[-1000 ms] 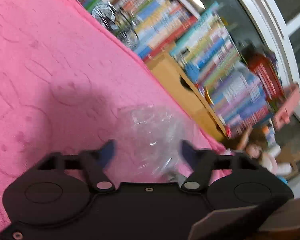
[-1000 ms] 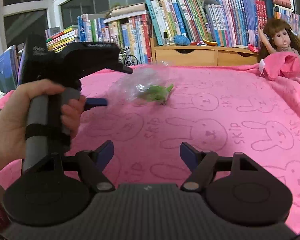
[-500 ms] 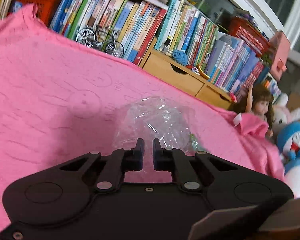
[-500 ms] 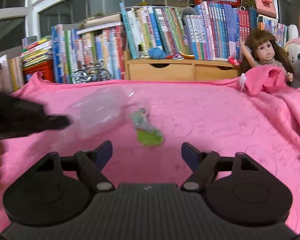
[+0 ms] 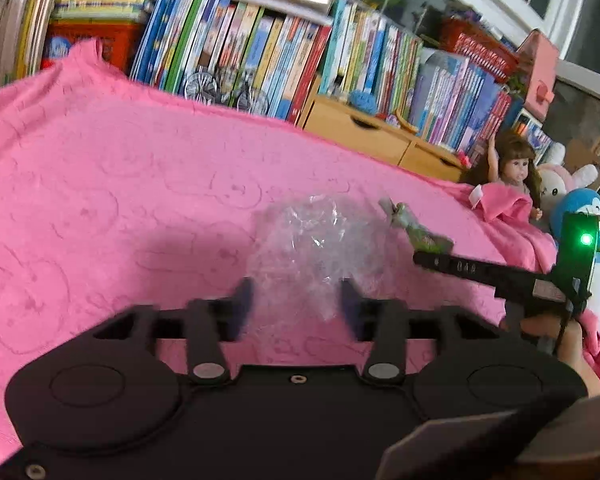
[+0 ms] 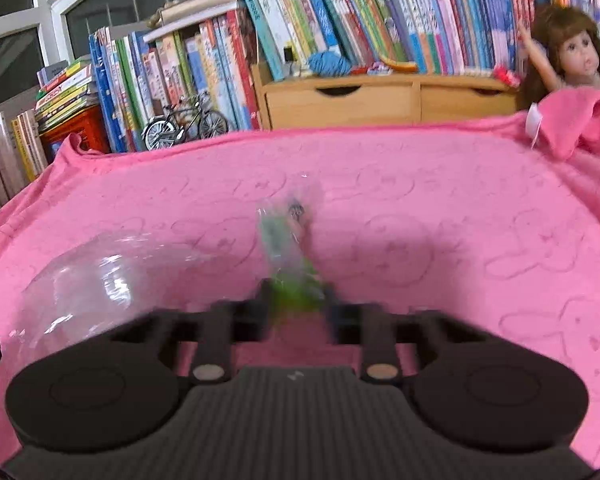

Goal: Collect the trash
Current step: 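Grasp the clear plastic bag with the left gripper while the right grasps the green-labelled packet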

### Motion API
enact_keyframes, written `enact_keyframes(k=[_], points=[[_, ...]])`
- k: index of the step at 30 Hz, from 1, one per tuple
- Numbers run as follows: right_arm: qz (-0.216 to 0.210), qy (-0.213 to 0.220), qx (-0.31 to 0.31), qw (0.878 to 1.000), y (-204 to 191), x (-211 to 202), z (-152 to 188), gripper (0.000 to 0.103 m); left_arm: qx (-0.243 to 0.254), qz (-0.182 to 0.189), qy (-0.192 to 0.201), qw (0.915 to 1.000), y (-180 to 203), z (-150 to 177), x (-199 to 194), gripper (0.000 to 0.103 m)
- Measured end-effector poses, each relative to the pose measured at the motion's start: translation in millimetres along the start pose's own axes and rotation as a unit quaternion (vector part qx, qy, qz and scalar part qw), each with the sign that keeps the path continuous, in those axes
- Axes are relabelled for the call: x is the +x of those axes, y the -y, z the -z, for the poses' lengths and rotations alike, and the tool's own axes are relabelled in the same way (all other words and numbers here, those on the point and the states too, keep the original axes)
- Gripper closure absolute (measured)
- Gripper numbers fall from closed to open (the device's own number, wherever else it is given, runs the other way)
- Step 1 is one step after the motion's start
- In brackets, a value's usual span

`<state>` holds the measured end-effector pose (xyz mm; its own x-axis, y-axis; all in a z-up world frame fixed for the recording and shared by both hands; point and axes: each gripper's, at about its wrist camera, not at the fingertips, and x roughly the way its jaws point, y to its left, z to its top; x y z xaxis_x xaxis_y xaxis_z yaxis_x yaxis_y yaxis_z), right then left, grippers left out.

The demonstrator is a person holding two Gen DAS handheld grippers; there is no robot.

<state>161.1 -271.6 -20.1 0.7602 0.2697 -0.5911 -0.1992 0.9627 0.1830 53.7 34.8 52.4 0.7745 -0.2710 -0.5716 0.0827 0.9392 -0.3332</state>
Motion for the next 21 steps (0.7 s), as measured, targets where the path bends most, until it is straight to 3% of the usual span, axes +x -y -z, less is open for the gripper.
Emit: enact_keyframes(k=[2,4,11,17,19,21], points=[[0.0,0.007,-0.012,1.0,-4.3,-12.0,6.5,0.078,0.008,0.0,0.024,0.9997,3.8,-2.2,-1.5,0.026],[0.002,0.009,-0.02,1.0,-6.5,-25.6,12.1,0.078,0.004,-0.004,0.039,0.9992,7.0,-6.3,4.7,0.016],[0.002,-0.006,-0.04,0.999,-1.9,-73.4,34.9,0.077,-0.066,-0.004,0.013,0.9977,14.2,-10.6,55.6,0.013],[-0.007,-0.024,-0.059,0.998,-0.4,-95.5,56.9,0.076,-0.024,-0.025,0.011,0.9993,32.8,4.4,85.1,0.012],[-0.014,-0.033,-0.07,0.997,-2.6,-99.2,63.0,0.073,-0.018,-0.017,0.006,0.9997,33.7,7.3,92.8,0.013],[-0.02,-0.039,-0.085,0.995,-5.8,-102.0,69.0,0.053,-0.022,-0.014,-0.001,0.9997,33.4,9.3,98.4,0.02]])
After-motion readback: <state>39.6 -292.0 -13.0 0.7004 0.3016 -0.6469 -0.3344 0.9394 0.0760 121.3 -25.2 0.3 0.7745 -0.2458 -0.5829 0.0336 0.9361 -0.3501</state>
